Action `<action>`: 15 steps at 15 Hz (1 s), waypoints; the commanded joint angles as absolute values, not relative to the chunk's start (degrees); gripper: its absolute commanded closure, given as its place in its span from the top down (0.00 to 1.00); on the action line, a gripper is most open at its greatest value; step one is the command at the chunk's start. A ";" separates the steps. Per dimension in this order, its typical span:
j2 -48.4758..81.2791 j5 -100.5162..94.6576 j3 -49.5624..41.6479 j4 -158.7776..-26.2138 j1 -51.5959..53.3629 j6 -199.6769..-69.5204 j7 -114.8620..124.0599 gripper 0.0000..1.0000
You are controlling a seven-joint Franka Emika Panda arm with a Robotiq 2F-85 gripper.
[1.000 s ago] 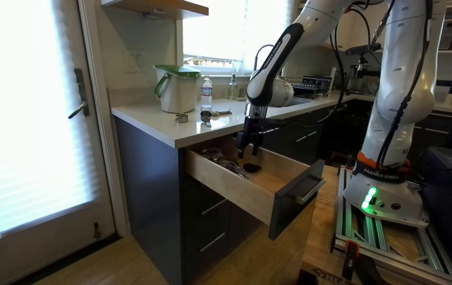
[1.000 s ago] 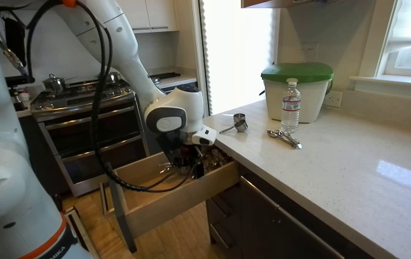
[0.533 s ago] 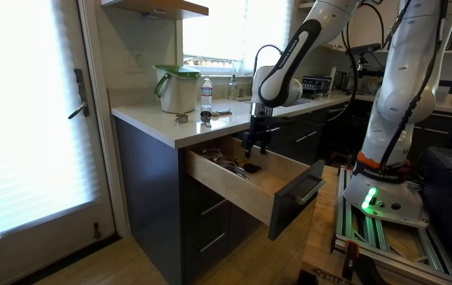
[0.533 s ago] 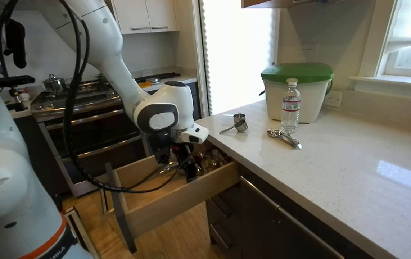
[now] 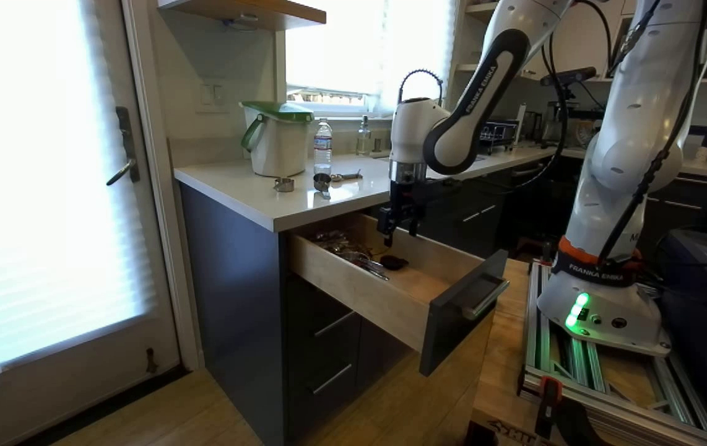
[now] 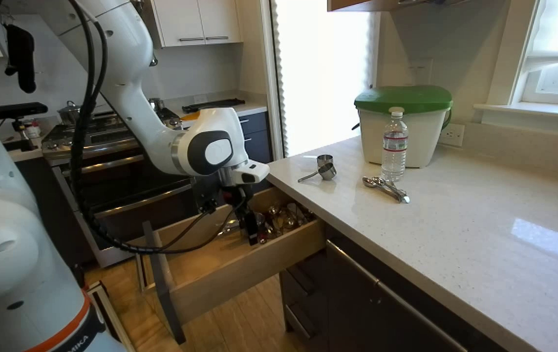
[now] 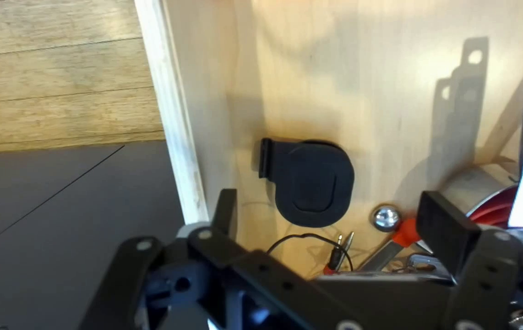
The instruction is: Pull the open drawer until it is fully open, pick up the black object from the open and put it on the kitchen counter
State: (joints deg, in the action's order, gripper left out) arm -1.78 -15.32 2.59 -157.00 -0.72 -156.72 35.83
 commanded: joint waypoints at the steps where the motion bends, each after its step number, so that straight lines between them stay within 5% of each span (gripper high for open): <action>1: -2.07 -19.45 2.84 -156.91 -0.52 -156.47 39.77 1.00; 12: -1.71 -30.99 5.83 -154.76 -0.44 -152.35 53.66 1.00; 15: -0.85 -34.43 6.29 -153.67 0.37 -148.68 58.85 0.66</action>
State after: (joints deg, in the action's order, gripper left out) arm -2.36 -30.68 5.87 -155.24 -0.63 -152.28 53.24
